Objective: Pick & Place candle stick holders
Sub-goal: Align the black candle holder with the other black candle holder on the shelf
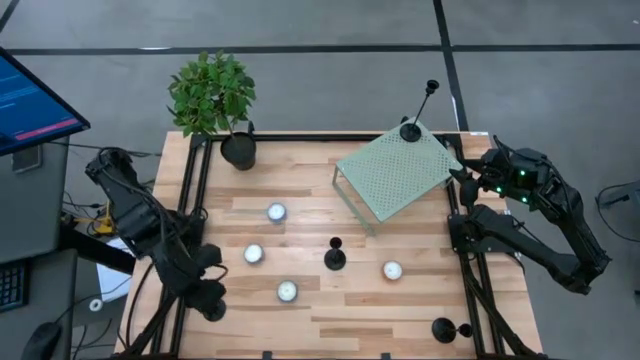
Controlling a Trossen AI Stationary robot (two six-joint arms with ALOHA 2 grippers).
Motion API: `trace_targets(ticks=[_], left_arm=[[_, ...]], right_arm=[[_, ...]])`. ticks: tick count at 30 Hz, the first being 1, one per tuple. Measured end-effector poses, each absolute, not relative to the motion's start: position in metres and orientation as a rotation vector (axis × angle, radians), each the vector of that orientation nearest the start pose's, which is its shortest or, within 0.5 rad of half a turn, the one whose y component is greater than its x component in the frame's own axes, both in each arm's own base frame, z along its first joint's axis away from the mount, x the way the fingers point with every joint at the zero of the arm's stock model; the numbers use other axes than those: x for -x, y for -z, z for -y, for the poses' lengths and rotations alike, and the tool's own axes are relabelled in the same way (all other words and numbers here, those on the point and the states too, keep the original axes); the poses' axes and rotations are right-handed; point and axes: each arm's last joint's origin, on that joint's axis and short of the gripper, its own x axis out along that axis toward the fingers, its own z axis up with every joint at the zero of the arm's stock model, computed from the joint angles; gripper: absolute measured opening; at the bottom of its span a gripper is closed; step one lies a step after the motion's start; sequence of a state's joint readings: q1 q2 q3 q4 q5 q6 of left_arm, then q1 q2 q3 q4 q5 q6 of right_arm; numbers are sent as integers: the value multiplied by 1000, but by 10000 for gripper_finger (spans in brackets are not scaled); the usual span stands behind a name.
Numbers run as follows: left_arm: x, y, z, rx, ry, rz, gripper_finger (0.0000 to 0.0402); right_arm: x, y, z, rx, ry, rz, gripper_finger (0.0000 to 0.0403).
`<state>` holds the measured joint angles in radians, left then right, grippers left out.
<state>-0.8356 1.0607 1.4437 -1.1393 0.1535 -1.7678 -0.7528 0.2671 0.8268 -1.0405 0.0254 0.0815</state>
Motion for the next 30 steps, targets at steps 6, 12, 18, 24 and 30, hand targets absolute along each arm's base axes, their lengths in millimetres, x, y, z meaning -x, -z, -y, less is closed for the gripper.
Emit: trace_targets(ticks=[6, 12, 18, 24, 30], left_arm=[[-108, -406, 129, 1147, 21, -1393, 250], [-96, -402, 118, 1093, -54, -1487, 273], [-95, -396, 113, 1020, -179, -1400, 274], [-111, -381, 138, 879, -178, -1503, 273], [-115, -374, 150, 817, -190, -1528, 273]], right_arm=[[-19, -309, 19, -252, 783, -430, 217], [-19, -309, 19, -253, 783, -429, 217], [-19, -309, 19, -256, 785, -427, 217], [-19, -309, 19, -256, 785, -427, 217], [-19, -309, 19, -250, 789, -431, 217]])
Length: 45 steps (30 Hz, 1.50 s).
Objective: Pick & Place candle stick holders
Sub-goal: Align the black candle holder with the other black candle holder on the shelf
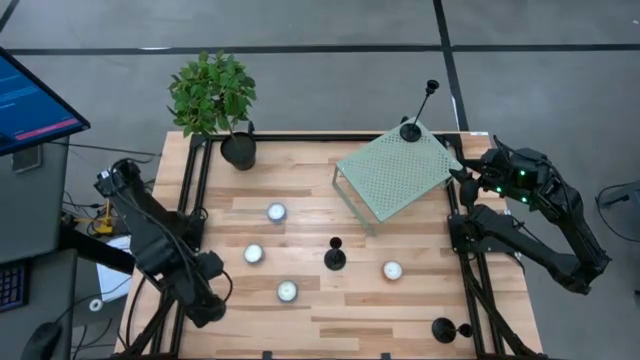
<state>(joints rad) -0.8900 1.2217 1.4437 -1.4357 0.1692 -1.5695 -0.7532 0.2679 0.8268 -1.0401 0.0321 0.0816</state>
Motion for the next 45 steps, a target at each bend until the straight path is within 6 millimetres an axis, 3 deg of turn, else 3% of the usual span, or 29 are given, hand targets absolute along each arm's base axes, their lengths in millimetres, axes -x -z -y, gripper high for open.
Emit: trace_targets(ticks=[8, 14, 45], left_arm=[[-103, -377, 151, 838, -209, -1531, 273], [-94, -373, 157, 756, -234, -1512, 273], [-94, -364, 162, 730, -263, -1471, 273]], right_arm=[[-19, -309, 20, -243, 808, -433, 217], [-19, -309, 20, -244, 807, -433, 217], [-19, -309, 20, -234, 805, -438, 217]])
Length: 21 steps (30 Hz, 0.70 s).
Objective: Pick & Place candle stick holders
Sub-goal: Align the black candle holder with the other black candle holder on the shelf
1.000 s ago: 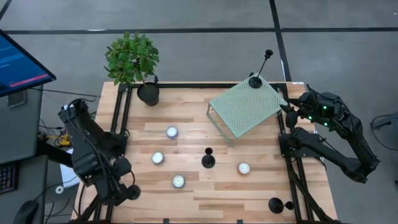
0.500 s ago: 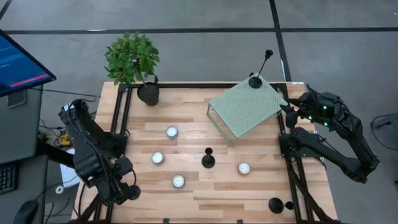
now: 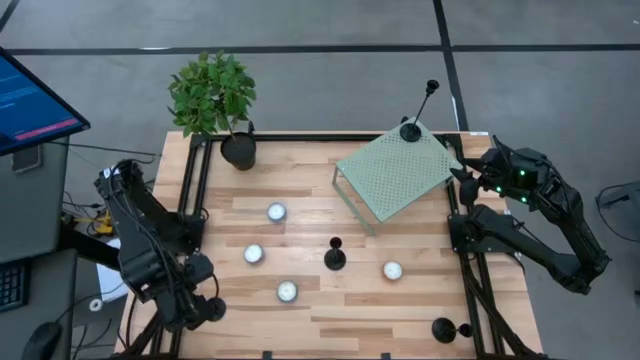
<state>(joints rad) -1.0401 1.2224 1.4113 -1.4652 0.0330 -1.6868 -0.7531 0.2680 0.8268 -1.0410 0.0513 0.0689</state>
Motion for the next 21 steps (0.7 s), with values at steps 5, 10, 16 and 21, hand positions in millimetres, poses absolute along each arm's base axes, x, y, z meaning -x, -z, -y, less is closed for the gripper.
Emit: trace_targets(ticks=[5, 10, 16, 21], left_arm=[[-87, -364, 167, 757, -279, -1477, 273], [-84, -364, 168, 758, -291, -1444, 273], [-85, -363, 169, 748, -302, -1419, 273], [-86, -361, 171, 733, -312, -1410, 273]], right_arm=[[-19, -309, 20, -234, 805, -438, 217], [-19, -309, 20, -234, 805, -438, 217], [-19, -309, 20, -234, 805, -438, 217], [-19, -309, 20, -234, 806, -439, 217]])
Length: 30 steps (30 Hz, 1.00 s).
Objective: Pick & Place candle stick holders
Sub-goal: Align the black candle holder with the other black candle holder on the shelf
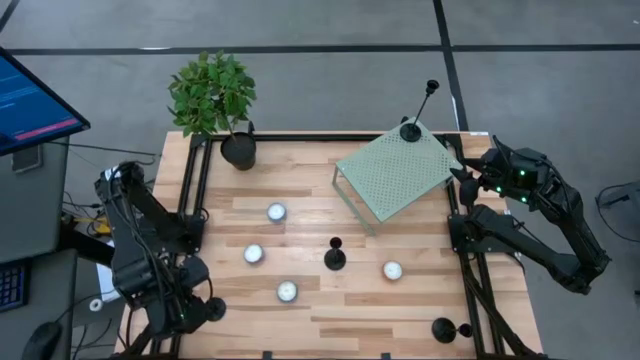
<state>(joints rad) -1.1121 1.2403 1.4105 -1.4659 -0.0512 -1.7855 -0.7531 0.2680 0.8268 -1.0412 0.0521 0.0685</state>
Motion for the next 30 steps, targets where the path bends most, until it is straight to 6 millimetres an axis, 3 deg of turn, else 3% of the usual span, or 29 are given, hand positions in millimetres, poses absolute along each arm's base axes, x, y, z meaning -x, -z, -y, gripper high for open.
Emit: trace_targets(ticks=[21, 25, 30], left_arm=[[-87, -345, 178, 707, -326, -1427, 270], [-86, -346, 179, 714, -316, -1461, 239], [-86, -346, 179, 713, -310, -1465, 167]], right_arm=[[-19, -309, 19, -236, 806, -437, 217], [-19, -309, 19, -236, 806, -437, 217], [-19, -309, 19, -236, 806, -437, 217]])
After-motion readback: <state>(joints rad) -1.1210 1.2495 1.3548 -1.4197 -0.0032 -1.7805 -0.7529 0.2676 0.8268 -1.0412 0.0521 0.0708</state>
